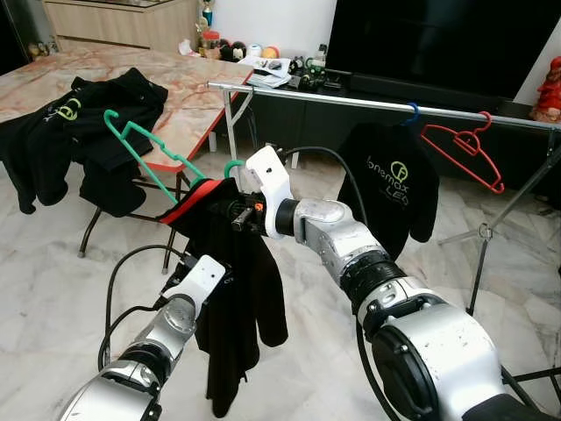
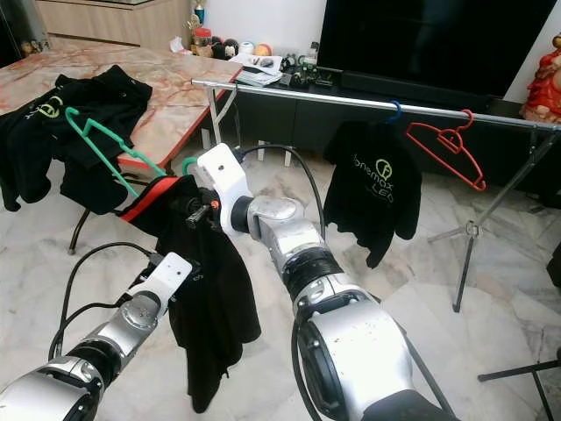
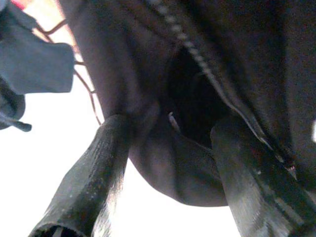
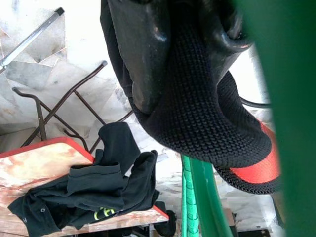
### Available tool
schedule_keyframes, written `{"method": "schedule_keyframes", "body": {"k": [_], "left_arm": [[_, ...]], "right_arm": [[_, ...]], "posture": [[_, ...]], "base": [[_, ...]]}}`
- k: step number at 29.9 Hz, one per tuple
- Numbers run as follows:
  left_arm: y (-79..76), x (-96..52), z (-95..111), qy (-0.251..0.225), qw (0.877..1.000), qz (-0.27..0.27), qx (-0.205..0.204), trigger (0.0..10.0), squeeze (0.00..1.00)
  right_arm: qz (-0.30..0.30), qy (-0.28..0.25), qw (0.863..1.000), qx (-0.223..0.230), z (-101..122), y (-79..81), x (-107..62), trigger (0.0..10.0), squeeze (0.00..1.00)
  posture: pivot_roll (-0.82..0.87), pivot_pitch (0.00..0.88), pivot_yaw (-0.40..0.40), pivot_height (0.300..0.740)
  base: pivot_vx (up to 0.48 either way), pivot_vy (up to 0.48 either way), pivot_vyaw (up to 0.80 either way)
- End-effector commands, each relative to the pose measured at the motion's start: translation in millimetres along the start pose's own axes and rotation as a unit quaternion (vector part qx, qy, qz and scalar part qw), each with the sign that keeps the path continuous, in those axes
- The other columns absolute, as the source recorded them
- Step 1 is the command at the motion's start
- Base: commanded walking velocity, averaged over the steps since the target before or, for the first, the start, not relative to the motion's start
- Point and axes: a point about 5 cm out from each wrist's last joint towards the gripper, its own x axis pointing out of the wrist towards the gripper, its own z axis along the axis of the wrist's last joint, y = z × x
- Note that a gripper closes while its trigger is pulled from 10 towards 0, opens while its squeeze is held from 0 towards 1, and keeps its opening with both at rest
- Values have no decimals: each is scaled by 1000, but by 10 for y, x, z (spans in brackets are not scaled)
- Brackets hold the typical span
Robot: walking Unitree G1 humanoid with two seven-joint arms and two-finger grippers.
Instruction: Hang hanger
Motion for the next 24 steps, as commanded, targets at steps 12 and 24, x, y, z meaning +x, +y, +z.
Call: {"method": "schedule_keyframes", "body": {"k": [12, 24], "left_arm": [[-2, 1, 39, -17, 1000, 6, 23, 10000, 1000], [24, 1, -2, 0, 999, 28, 28, 10000, 1000]], "right_arm": [[7, -36, 999, -18, 261, 20, 17, 10000, 0], [27, -48, 998, -6, 301, 71, 42, 10000, 0]], "posture": [[117, 0, -93, 740], [112, 0, -91, 740]], "base": [[0, 0, 0], [0, 0, 0]]}}
